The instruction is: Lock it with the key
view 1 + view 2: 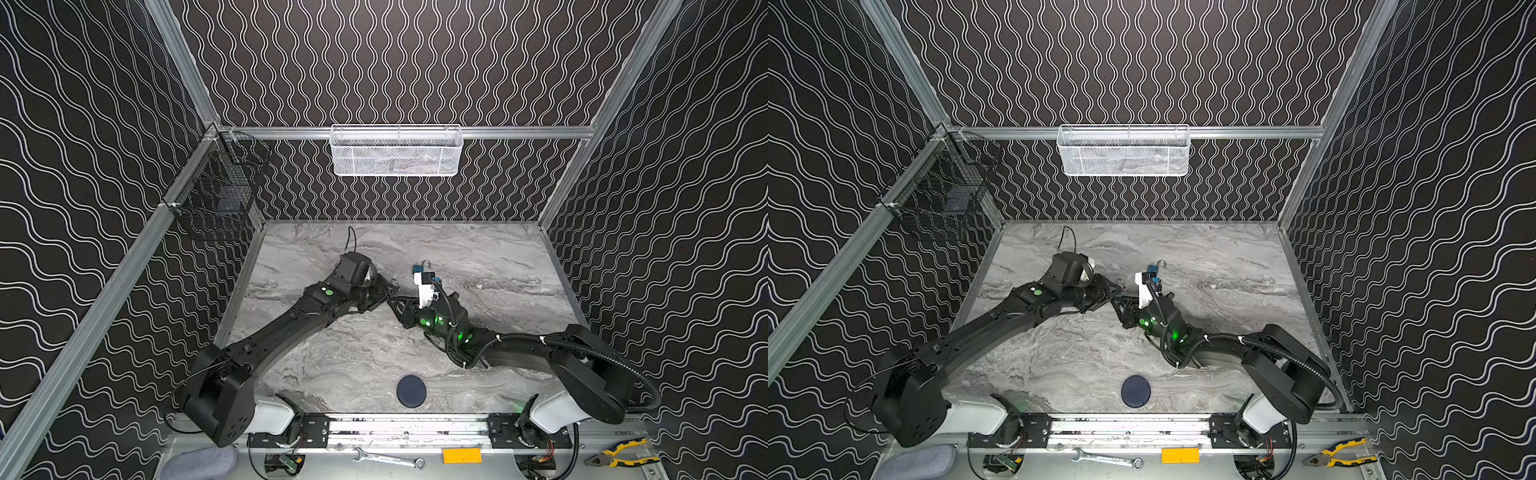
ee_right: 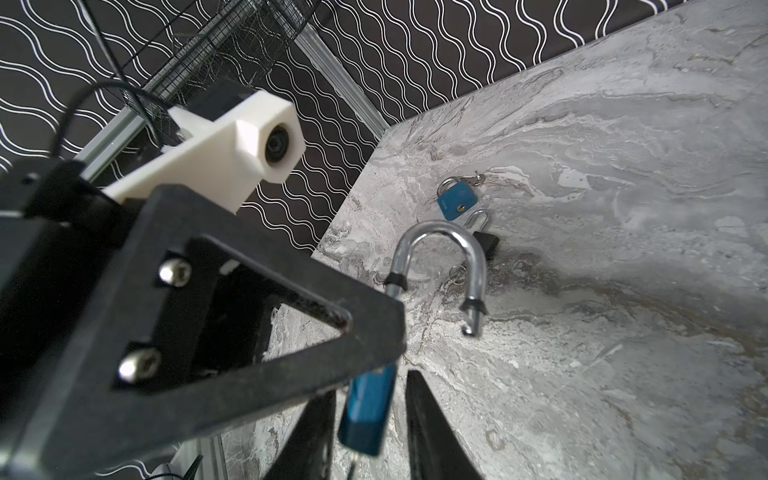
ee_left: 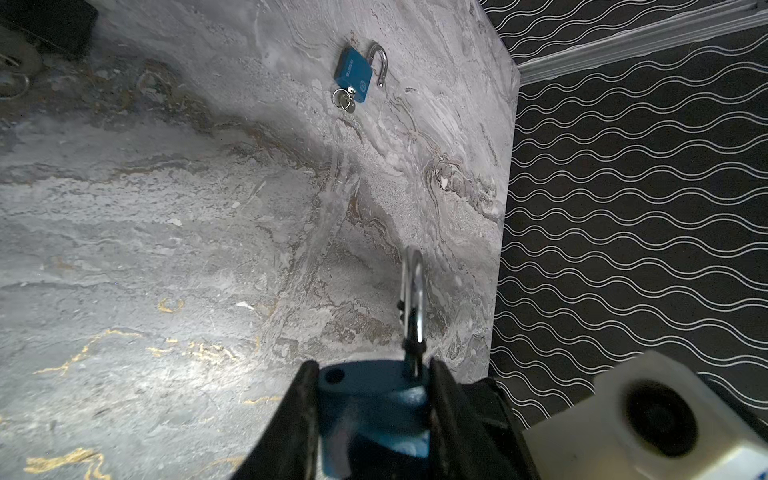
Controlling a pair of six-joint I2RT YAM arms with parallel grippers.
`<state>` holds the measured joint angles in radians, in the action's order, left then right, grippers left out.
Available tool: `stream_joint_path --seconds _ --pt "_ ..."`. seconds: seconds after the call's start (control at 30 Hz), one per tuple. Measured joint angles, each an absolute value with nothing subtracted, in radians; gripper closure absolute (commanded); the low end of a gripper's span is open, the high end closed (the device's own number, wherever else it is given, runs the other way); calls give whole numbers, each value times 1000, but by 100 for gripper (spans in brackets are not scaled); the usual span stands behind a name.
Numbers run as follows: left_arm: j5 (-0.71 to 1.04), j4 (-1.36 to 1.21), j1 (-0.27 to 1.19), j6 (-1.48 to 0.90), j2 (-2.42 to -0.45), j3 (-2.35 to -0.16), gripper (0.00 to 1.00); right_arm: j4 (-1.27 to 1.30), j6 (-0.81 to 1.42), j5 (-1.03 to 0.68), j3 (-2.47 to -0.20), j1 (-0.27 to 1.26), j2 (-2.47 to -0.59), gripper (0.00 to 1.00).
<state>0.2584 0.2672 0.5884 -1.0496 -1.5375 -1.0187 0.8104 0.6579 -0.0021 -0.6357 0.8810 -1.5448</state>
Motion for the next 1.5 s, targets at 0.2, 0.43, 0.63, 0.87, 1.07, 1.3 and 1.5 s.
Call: stream_joint_path --seconds 0.2,0.43,0.63,0.87,1.07,1.3,1.5 --pt "258 263 588 -1051 -1539 -1018 77 811 658 -6 -632 881 -1545 76" --pt "257 253 588 -1056 -1540 -1013 78 808 662 -1 -628 881 -1545 88" --pt "252 244 588 -1066 -1540 -1002 74 807 665 -2 -632 881 -1554 97" --pt "254 233 588 -1067 -1538 -994 37 792 642 -6 -635 880 -1547 100" --pt "245 226 588 -1068 -1501 -989 29 792 635 -22 -626 877 -1526 100" --pt "213 245 570 -1015 -1500 -1017 26 747 619 -66 -636 863 -1501 100" --pt "170 262 530 -963 -1514 -1019 25 640 591 -125 -636 843 -1452 100"
